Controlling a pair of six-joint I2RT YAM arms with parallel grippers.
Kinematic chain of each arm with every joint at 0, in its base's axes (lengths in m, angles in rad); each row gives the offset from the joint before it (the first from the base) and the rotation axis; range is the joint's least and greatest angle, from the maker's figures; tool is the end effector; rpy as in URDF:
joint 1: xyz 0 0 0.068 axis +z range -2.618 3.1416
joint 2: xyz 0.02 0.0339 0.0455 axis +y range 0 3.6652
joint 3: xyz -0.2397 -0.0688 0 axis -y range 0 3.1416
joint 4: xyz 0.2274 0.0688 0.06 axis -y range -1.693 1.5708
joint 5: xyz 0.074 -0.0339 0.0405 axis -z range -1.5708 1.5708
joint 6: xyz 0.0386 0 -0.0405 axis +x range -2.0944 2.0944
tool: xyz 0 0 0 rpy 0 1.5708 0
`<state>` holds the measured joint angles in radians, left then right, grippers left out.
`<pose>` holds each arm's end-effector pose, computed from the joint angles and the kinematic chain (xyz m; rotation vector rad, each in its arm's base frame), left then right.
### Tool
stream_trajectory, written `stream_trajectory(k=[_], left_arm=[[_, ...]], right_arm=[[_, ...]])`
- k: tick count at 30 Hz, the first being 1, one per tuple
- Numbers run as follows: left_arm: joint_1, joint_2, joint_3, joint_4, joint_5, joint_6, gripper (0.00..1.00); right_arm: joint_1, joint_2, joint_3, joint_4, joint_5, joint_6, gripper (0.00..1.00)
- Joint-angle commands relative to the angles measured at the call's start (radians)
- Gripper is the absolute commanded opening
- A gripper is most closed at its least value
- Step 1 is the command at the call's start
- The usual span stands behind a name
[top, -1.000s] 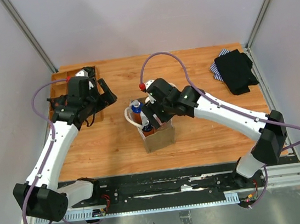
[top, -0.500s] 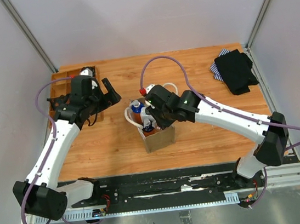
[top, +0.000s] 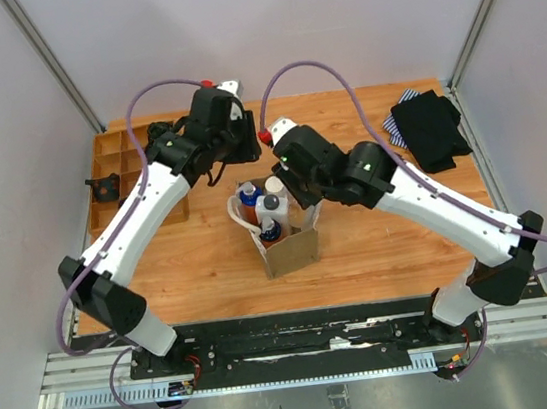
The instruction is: Take the personal care products out of the canvas bag
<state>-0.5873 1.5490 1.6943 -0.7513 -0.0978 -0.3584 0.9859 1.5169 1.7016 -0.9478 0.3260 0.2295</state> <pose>0.2714 -0.1761 0.3814 0.1957 2.1975 -0.4299 0.1757 0.2429 0.3772 -0.6965 2.1892 0.2498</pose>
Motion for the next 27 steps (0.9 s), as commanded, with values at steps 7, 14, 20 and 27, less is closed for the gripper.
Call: stream_trajectory(k=[7,14,20,27], left_arm=[[-0.025,0.146,-0.014,-0.147,-0.075,-0.011,0.45],[-0.038,0.171,-0.022,-0.195,-0.117,-0.005,0.46],[-0.040,0.194,-0.037,-0.220,-0.098,-0.003,0.47],[-0.040,0.221,-0.077,-0.221,-0.089,0.004,0.48]], right_arm=[[-0.015,-0.144,0.339,0.024,0.322,-0.184,0.05],[-0.085,-0.186,0.339,0.021,0.339,-0.209,0.06],[-0.225,-0.259,0.155,0.074,0.227,-0.164,0.06],[-0.355,-0.331,-0.110,0.201,0.131,-0.132,0.06]])
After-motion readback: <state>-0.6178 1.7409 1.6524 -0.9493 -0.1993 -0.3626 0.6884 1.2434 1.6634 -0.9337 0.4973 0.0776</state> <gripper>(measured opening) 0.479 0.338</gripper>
